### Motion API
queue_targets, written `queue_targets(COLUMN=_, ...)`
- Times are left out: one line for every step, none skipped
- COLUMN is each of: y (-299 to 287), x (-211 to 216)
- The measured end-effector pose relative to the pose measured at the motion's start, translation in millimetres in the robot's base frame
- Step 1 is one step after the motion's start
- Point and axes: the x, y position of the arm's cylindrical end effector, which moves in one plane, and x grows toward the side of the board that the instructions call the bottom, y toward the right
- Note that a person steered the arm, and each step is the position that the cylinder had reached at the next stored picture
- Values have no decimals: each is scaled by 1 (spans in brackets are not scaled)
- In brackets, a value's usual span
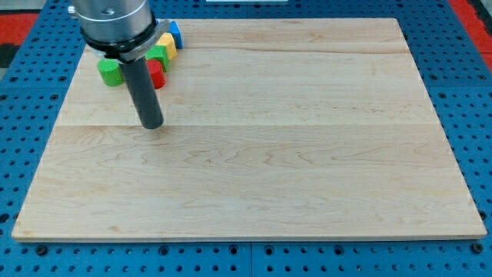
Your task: Slide the yellow heart along with yellow hexagon towards center
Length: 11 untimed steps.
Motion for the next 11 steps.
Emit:
queue_targets(y=36, x=-17)
queue_targets(y=77, x=-44)
queue_targets(y=77, x=-43)
queue_targets(y=61, x=-4)
queue_targets(y=32, x=41)
queue_targets(y=37, x=47)
queue_targets(y=36, x=47)
queue_targets(y=0, x=47)
queue_targets(y=-61, x=45)
queue_targets(y=-85, x=18)
queue_targets(y=-96, x=-29)
